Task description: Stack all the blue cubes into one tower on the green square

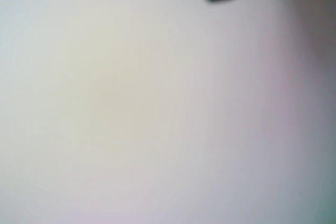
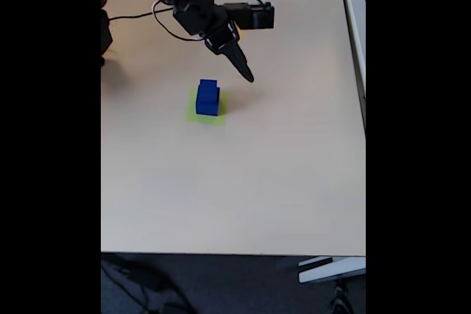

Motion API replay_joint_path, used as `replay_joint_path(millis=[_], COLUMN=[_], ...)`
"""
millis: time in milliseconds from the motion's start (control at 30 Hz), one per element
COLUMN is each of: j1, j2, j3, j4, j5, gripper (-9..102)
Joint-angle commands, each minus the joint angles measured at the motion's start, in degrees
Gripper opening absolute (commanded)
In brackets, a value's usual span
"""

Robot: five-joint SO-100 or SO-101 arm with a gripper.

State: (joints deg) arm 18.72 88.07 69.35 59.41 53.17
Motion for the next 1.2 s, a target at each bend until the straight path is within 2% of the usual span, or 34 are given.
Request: replay_joint_path(millis=[0, 133, 267, 400, 500, 667, 1167], j1=[-8.70, -18.11, -26.28, -31.20, -33.31, -34.80, -36.12], j2=[6.06, 4.92, 0.09, -4.75, -8.79, -13.54, -10.11], j3=[-3.60, -0.62, 0.44, -1.32, -6.15, -12.39, -6.68], j4=[2.72, 3.34, 3.96, 3.96, 7.82, 12.66, 13.01], j5=[8.61, 22.68, 40.96, 50.19, 54.40, 55.20, 42.45], gripper=[35, 36, 36, 36, 36, 36, 33])
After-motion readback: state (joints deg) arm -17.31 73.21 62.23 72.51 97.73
